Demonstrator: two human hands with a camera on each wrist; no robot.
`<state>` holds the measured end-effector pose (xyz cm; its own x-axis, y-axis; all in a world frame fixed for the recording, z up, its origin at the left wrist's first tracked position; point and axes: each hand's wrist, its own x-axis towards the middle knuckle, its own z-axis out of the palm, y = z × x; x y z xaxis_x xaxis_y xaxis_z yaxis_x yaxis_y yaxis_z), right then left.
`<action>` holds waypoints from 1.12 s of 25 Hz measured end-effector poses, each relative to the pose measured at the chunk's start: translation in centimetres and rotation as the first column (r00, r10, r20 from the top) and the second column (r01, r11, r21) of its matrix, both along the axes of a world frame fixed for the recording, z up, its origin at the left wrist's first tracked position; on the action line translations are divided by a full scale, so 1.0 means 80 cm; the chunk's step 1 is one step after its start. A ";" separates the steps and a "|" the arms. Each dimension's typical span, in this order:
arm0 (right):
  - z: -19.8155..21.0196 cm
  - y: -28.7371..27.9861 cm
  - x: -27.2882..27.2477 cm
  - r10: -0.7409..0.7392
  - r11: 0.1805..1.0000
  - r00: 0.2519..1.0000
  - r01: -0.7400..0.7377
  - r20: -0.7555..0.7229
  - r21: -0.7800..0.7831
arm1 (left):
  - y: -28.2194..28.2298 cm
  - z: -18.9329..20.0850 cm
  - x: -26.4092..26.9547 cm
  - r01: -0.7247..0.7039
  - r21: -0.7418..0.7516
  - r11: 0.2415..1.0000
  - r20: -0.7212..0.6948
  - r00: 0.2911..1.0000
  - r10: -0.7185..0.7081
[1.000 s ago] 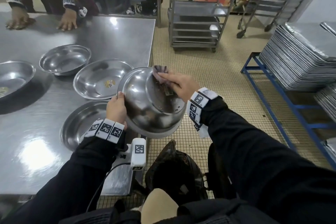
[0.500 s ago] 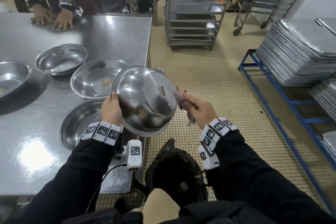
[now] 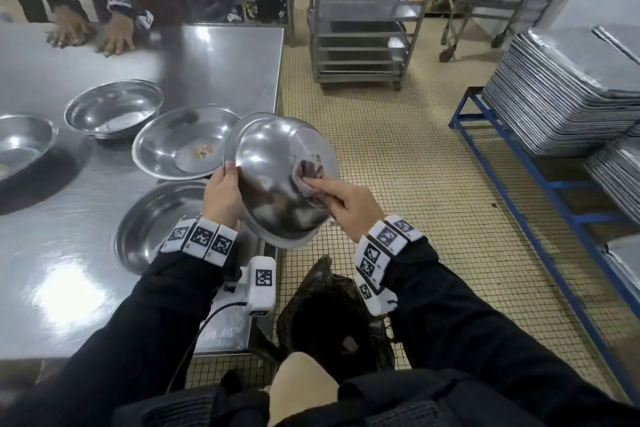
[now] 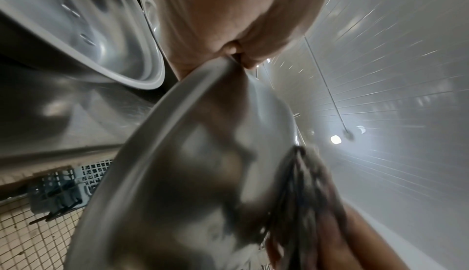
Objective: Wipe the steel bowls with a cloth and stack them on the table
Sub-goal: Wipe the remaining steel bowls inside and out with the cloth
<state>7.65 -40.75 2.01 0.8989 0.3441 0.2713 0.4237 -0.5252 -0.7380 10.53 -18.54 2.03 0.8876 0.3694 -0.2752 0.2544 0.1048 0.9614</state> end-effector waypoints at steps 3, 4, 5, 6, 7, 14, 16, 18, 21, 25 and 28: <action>-0.017 -0.028 -0.032 0.000 1.000 0.994 0.000 -0.106 -0.002 | 0.000 0.000 -0.006 -0.013 -0.011 1.000 0.001 1.000 0.013; -0.018 -0.035 -0.039 -0.058 0.998 0.985 0.058 -0.160 -0.004 | -0.001 0.000 -0.010 -0.016 -0.008 1.000 -0.007 1.000 0.016; -0.020 -0.040 -0.043 -0.141 0.990 0.972 0.143 -0.186 -0.004 | -0.003 0.000 -0.014 -0.017 0.000 1.000 -0.021 1.000 0.017; -0.020 -0.044 -0.047 -0.240 0.969 0.954 0.245 -0.178 0.011 | -0.007 0.000 -0.017 -0.018 -0.001 1.000 -0.023 1.000 0.018; -0.020 -0.047 -0.048 -0.338 0.937 0.928 0.348 -0.153 0.040 | -0.014 0.004 -0.021 -0.015 -0.006 1.000 -0.019 1.000 0.015; -0.005 0.010 -0.063 -0.475 0.868 0.869 0.437 0.137 0.236 | -0.061 0.013 -0.042 0.027 0.019 0.999 0.021 0.999 -0.027; -0.009 0.028 -0.062 -0.380 0.921 0.891 0.339 0.249 0.192 | -0.071 0.017 -0.042 0.031 -0.020 0.999 0.052 0.998 -0.030; -0.002 0.029 -0.041 -0.325 0.945 0.899 0.293 0.293 0.148 | -0.076 0.026 -0.043 0.036 0.008 0.999 0.080 0.996 -0.037; 0.021 0.005 0.003 -0.333 0.943 0.917 0.319 0.221 0.097 | -0.075 0.038 -0.044 0.033 0.014 0.999 0.128 0.991 -0.035; -0.003 -0.048 0.021 -0.393 0.919 0.920 0.392 0.012 0.033 | -0.069 0.042 -0.035 0.007 0.027 1.000 0.150 0.989 -0.011; -0.040 -0.054 -0.014 -0.369 0.929 0.929 0.368 -0.028 -0.018 | -0.063 0.039 -0.029 -0.047 0.044 0.998 0.149 0.988 0.040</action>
